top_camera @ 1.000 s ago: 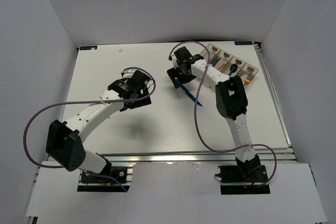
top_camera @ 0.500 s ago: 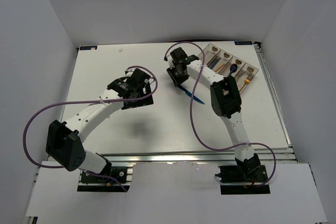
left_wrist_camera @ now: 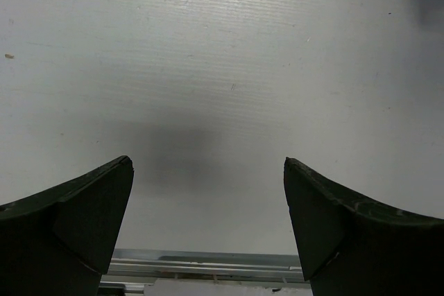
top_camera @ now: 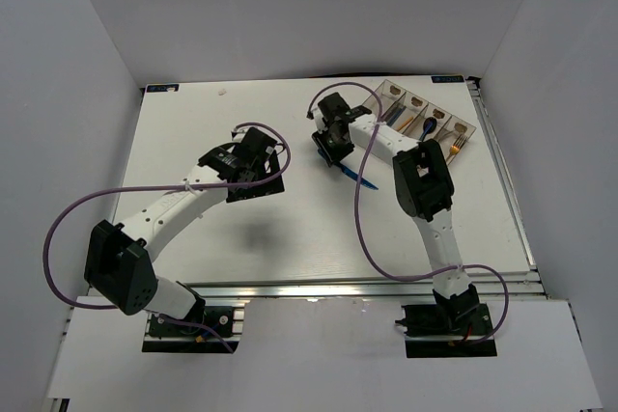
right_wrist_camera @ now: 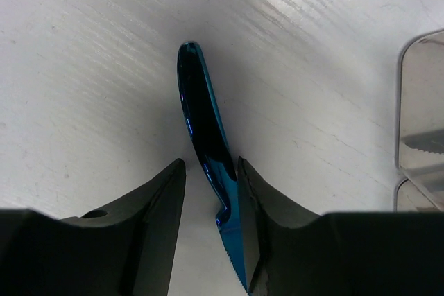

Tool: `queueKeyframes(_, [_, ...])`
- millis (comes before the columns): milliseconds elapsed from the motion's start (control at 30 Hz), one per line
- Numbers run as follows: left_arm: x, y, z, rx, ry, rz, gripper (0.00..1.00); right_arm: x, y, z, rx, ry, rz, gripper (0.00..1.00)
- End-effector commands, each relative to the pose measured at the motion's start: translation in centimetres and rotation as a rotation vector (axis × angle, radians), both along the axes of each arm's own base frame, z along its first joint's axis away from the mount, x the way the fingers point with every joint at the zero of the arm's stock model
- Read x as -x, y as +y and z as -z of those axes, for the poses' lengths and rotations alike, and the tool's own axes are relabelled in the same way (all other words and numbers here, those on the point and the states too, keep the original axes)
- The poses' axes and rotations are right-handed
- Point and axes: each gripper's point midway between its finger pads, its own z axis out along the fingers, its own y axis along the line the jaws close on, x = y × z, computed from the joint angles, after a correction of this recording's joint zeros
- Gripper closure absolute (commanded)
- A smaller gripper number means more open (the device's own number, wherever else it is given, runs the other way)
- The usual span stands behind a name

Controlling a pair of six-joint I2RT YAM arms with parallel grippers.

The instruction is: Sort the eating utensils into containers

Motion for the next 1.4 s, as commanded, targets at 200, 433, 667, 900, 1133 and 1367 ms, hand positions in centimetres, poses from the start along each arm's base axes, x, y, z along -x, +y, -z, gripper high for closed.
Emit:
queueKeyframes(200, [0.3, -0.1, -1.1, 0.034, -0.026, 0.006, 0.02, 4.5, -3.2, 7.2, 0.14, 0.267, -0.027, 0.58])
queueKeyframes(433, [0.6, 0.3, -1.3, 0.005, -0.017, 0.026, 0.02, 3.9, -2.9, 8.0, 0.146, 0.257, -0.02, 0.58])
queueKeyframes(667, [0.4, -0.1, -1.3, 0.011, -0.011, 0.044, 0.02, 5.0, -3.3, 10.2, 0.169, 0.317, -0.025, 0.77])
queueKeyframes(900, [0.5, -0.1, -1.1, 0.012, -0.01, 0.05, 0.02, 5.9, -3.4, 9.4, 0.196, 0.304, -0.028, 1.0])
queueKeyframes(1133, [0.4, -0.2, -1.0, 0.034, -0.027, 0.04, 0.02, 3.4, 0.0, 2.3, 0.032, 0.158, 0.048, 1.0])
queueKeyframes(1367, [0.4, 0.0, -1.2, 0.048, -0.05, 0.02, 0.02, 2.5, 1.6, -1.2, -0.073, 0.108, 0.106, 1.0])
